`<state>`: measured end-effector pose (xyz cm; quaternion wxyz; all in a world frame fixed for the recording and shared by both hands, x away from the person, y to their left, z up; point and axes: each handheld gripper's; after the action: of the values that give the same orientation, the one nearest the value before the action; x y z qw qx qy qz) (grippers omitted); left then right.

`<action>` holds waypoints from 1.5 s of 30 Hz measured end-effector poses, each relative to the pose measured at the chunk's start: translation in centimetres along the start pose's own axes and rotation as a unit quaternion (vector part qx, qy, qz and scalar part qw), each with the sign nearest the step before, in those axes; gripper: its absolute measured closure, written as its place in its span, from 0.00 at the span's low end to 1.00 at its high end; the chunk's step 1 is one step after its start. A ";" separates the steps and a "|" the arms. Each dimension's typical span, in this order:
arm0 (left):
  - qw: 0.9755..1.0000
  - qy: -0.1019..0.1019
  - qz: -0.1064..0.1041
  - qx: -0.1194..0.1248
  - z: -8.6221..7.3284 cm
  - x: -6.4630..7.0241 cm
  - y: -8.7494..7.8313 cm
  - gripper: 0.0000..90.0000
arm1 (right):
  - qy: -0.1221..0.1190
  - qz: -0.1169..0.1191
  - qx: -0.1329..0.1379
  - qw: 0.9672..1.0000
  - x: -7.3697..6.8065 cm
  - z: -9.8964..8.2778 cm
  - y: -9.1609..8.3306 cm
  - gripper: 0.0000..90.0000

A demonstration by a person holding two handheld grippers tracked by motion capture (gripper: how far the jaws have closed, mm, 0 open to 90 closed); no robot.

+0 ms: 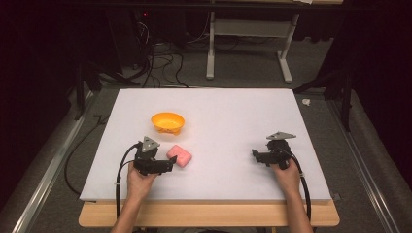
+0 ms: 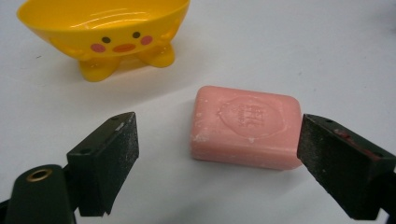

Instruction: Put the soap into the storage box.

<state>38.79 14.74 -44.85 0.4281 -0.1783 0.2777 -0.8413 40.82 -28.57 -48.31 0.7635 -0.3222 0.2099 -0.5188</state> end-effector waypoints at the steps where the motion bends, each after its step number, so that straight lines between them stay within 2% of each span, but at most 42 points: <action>1: 1.000 0.001 -0.003 -0.001 0.0 0.1 0.1 0.15 | -0.001 0.000 0.000 1.000 0.0 0.0 0.0 0.18; 23: 0.999 0.030 -0.017 -0.018 0.8 1.8 2.3 0.11 | 0.000 0.000 0.001 1.000 0.0 0.0 0.0 0.18; 31: 0.999 0.041 -0.011 -0.032 1.1 2.2 3.4 0.10 | 0.000 0.000 0.001 1.000 0.0 0.0 0.0 0.18; 40: 0.998 0.033 -0.014 -0.046 0.9 1.9 4.5 0.08 | 0.000 0.000 0.001 1.000 0.0 0.0 0.0 0.18; 45: 0.998 0.036 -0.009 -0.053 0.8 1.9 4.9 0.08 | 0.000 0.000 0.001 1.000 0.0 0.0 0.0 0.18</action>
<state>41.22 10.62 -47.14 0.3999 -0.1729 0.3357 -0.8352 40.82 -28.56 -48.32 0.7637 -0.3214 0.2096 -0.5192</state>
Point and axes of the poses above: each handheld gripper's, and its own axes: y roughly forward along the jaws, z roughly out of its top, x roughly to its right
